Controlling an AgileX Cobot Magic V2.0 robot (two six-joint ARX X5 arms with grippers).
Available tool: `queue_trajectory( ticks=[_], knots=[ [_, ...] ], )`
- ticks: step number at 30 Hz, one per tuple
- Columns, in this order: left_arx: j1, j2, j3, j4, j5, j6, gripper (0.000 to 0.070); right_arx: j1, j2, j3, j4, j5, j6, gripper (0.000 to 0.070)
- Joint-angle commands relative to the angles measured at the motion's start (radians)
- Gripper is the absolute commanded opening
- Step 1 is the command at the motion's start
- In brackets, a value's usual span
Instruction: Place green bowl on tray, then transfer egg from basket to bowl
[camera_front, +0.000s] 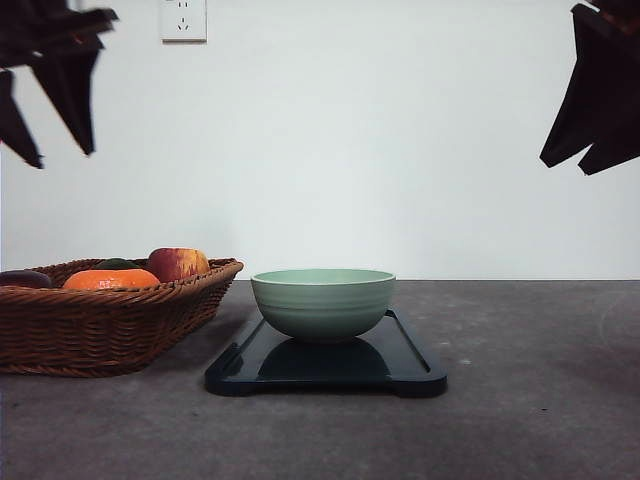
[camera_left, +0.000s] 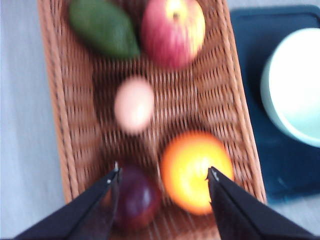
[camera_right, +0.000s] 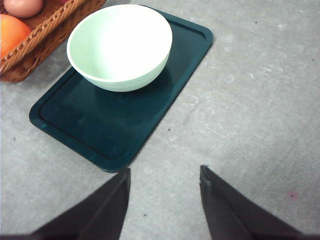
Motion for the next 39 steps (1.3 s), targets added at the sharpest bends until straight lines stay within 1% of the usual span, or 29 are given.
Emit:
queue_trajectory(
  ticks=[1, 5, 7, 11, 18, 20, 22, 26, 39],
  knots=[
    [-0.006, 0.058, 0.055, -0.001, -0.002, 0.037, 0.035, 0.006, 0.003, 0.005, 0.009, 0.003, 0.011, 0.0271],
    [-0.01, 0.151, 0.106, 0.002, -0.002, 0.086, 0.0351, 0.006, 0.004, 0.005, 0.016, 0.004, 0.011, 0.0271],
    [-0.012, 0.186, 0.111, 0.008, -0.003, 0.098, 0.0351, 0.006, 0.004, 0.005, 0.026, 0.004, 0.014, 0.0271],
    [-0.011, 0.251, 0.111, 0.027, -0.022, 0.1, 0.0351, 0.006, 0.004, 0.005, 0.033, 0.004, 0.021, 0.0272],
    [-0.011, 0.319, 0.11, 0.102, -0.033, 0.099, 0.0354, 0.006, 0.004, 0.005, 0.032, 0.004, 0.022, 0.0271],
    [-0.011, 0.332, 0.11, 0.116, -0.035, 0.099, 0.0363, 0.006, 0.004, 0.005, 0.032, 0.004, 0.022, 0.0271],
    [-0.011, 0.345, 0.11, 0.125, -0.049, 0.099, 0.0389, 0.006, 0.003, 0.005, 0.032, 0.004, 0.022, 0.0272],
    [-0.01, 0.372, 0.11, 0.127, -0.104, 0.1, 0.0428, 0.006, 0.004, 0.005, 0.032, 0.004, 0.022, 0.0271],
    [-0.009, 0.438, 0.11, 0.129, -0.106, 0.099, 0.0431, 0.006, 0.004, 0.005, 0.032, 0.005, 0.022, 0.0271]
  ],
)
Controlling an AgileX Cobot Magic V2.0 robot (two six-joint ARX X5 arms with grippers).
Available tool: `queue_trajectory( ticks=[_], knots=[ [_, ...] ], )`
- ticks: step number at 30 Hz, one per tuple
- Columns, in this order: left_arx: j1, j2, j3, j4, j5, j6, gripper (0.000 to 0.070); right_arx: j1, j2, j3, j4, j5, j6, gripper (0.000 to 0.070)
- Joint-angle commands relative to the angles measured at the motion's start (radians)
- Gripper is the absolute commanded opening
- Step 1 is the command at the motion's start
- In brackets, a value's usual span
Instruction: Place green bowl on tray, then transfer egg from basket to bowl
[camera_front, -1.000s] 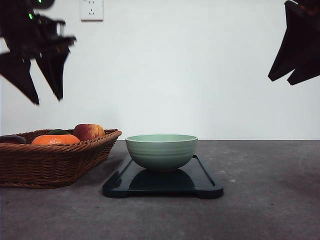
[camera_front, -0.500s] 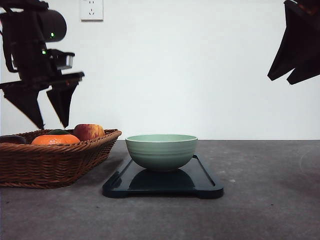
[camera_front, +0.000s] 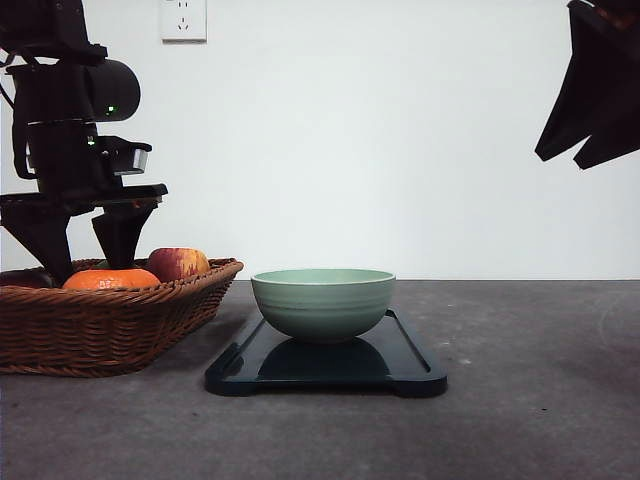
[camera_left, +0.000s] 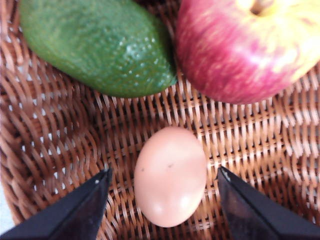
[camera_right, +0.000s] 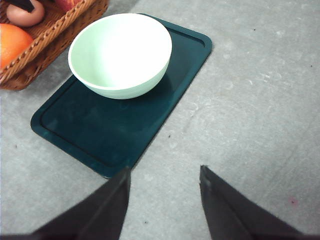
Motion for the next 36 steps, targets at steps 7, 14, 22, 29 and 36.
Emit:
queue_trajectory(
  ticks=[7, 14, 22, 29, 36],
  knots=[
    [-0.002, 0.063, 0.023, 0.008, -0.003, 0.011, 0.0431, 0.006, 0.004, 0.005, 0.01, 0.024, 0.012, 0.0271],
    [-0.003, 0.067, 0.023, 0.01, -0.003, 0.01, 0.0295, 0.006, 0.004, 0.005, 0.01, 0.024, 0.012, 0.0272],
    [-0.003, 0.067, 0.023, 0.003, -0.002, -0.005, 0.0183, 0.006, 0.004, 0.005, 0.01, 0.024, 0.012, 0.0271],
    [-0.003, 0.063, 0.045, -0.061, 0.001, -0.008, 0.0184, 0.006, 0.004, 0.005, 0.01, 0.024, 0.012, 0.0271],
    [-0.016, 0.038, 0.123, -0.118, 0.001, -0.008, 0.0184, 0.006, 0.004, 0.005, 0.009, 0.024, 0.012, 0.0272]
  ],
)
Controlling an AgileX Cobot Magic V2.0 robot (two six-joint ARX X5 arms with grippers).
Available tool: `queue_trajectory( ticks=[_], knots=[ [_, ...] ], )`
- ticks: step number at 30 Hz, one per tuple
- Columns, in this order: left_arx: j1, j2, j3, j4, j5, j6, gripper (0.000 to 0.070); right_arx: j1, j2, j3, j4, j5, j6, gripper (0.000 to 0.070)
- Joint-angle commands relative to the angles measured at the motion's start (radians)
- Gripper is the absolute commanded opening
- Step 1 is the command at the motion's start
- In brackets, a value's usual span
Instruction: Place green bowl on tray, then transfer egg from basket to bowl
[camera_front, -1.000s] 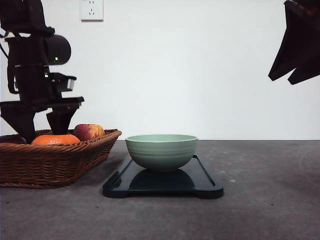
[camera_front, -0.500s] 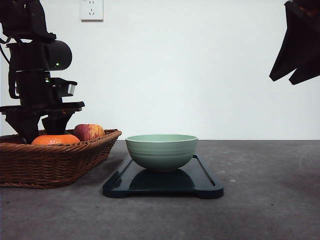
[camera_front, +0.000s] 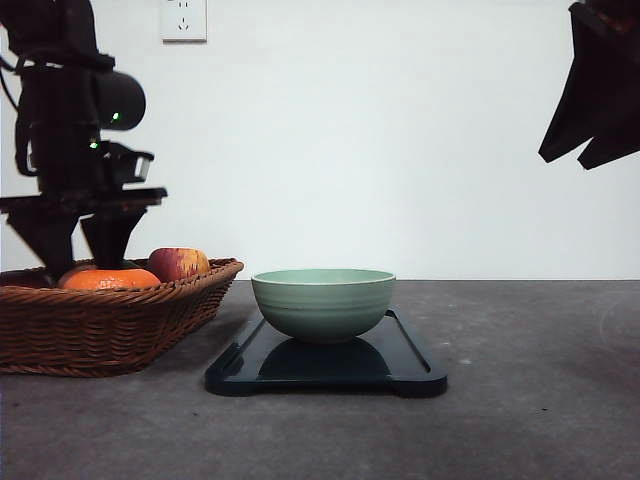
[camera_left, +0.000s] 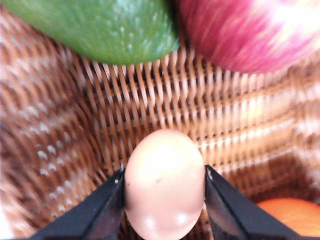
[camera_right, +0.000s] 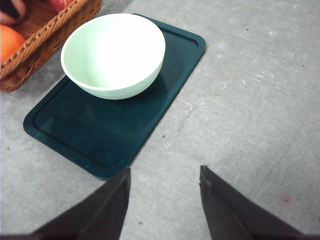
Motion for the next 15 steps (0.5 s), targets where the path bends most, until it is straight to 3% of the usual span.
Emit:
queue_trajectory(
  ticks=[1, 15],
  knots=[
    [-0.01, -0.01, 0.044, -0.007, 0.001, -0.004, 0.0184, 0.006, 0.004, 0.005, 0.01, 0.001, 0.012, 0.0272],
    [-0.148, -0.124, 0.26, -0.058, 0.001, -0.03, 0.0184, 0.006, 0.004, 0.005, 0.01, 0.001, 0.012, 0.0272]
  ],
)
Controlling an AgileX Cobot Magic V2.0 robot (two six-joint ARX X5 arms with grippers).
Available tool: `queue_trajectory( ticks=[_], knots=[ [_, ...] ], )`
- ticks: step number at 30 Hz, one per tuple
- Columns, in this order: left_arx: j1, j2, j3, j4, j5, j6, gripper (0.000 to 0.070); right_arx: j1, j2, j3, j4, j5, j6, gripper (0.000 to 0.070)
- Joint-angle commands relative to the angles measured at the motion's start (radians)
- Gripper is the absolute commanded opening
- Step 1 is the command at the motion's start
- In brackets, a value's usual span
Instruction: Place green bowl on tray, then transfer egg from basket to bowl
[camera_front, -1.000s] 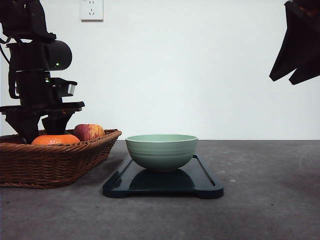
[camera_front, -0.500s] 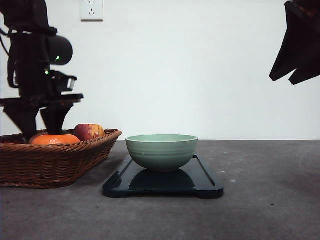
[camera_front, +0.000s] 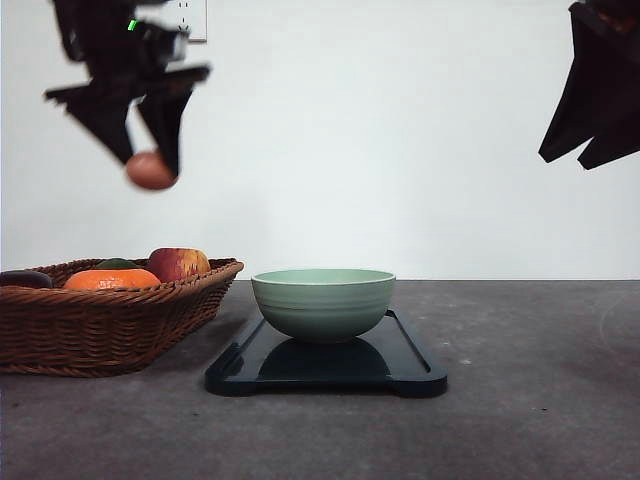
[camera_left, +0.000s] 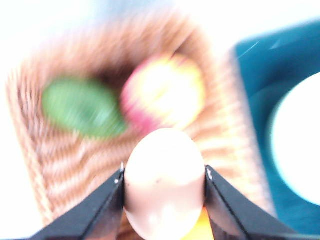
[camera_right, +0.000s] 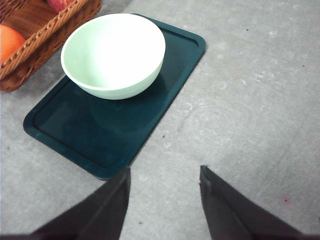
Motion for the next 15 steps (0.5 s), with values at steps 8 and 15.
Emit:
queue_trajectory(
  ticks=[8, 15],
  knots=[
    [-0.155, 0.007, 0.089, 0.073, 0.001, -0.005, 0.0184, 0.006, 0.004, 0.005, 0.009, 0.001, 0.012, 0.0272],
    [-0.263, 0.008, 0.089, 0.166, 0.001, -0.01, 0.0184, 0.006, 0.004, 0.005, 0.008, 0.001, 0.012, 0.0272]
  ],
)
